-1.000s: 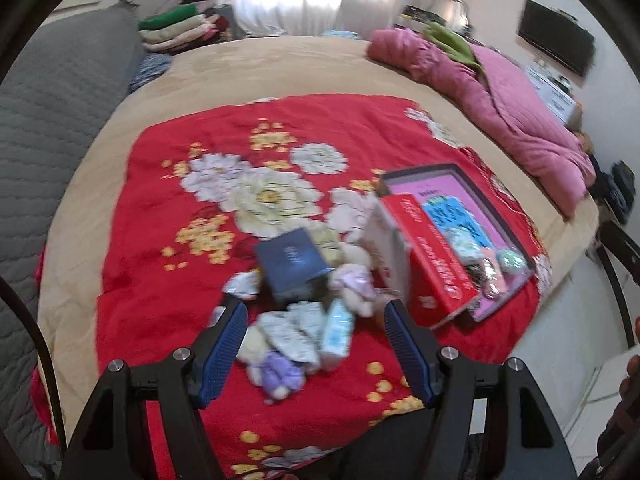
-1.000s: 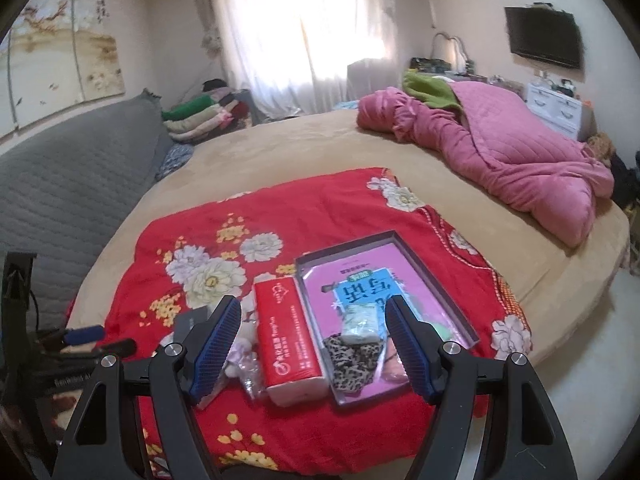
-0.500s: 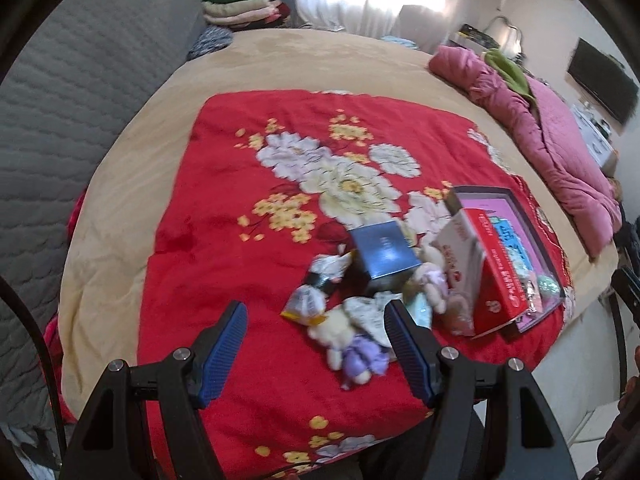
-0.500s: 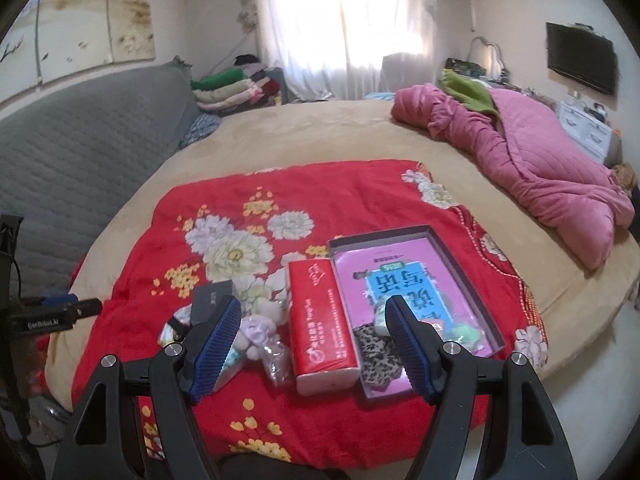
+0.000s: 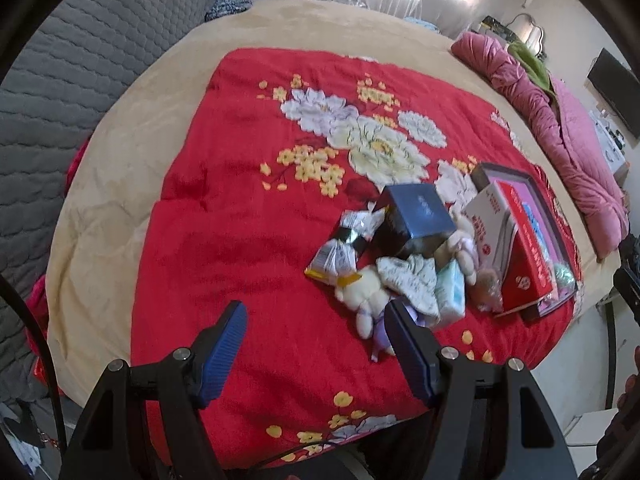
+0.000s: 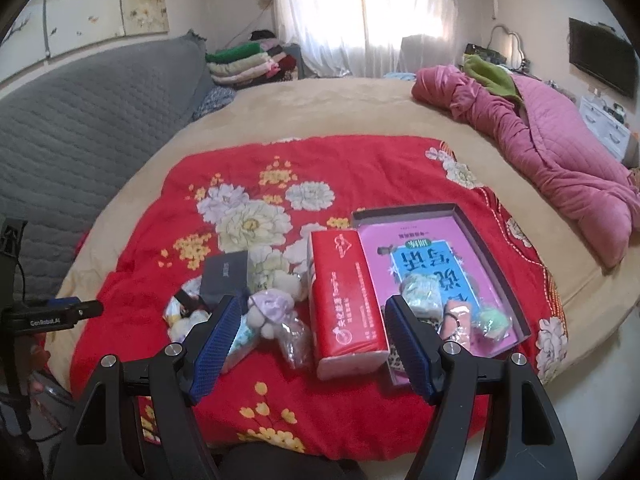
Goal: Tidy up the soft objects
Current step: 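Move both tools back over the pile of items, then grasp the white teddy bear with the left tool while the right tool grasps the bagged brown ball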
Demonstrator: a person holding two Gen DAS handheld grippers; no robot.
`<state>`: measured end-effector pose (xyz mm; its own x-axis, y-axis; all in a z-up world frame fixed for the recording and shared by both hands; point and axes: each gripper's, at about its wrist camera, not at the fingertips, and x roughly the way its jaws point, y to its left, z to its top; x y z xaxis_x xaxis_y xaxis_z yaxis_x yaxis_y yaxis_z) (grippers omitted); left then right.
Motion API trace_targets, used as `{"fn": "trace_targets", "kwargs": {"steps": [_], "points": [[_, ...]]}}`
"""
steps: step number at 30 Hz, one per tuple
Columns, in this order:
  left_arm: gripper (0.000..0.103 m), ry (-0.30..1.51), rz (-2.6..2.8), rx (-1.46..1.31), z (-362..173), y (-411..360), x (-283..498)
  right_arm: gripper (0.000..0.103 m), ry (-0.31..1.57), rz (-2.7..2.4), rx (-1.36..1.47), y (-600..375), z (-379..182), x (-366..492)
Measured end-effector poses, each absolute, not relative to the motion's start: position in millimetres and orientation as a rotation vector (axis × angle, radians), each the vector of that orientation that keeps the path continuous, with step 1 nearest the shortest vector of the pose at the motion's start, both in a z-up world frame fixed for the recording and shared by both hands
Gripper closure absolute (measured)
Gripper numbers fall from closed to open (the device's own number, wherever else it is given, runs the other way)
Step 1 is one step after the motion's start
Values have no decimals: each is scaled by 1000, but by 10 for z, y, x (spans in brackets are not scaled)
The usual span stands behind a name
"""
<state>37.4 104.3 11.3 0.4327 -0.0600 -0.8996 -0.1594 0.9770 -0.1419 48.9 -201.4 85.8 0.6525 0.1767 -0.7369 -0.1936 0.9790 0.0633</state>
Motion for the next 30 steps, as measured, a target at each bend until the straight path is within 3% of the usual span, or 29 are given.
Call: {"fn": "trace_targets", "kwargs": {"steps": [23, 30], "points": [[33, 1308, -10, -312, -716, 673, 661, 27, 945, 254, -103, -1762, 371, 597], [33, 1349, -3, -324, -933, 587, 809, 27, 982, 282, -324, -1457, 74, 596]]}}
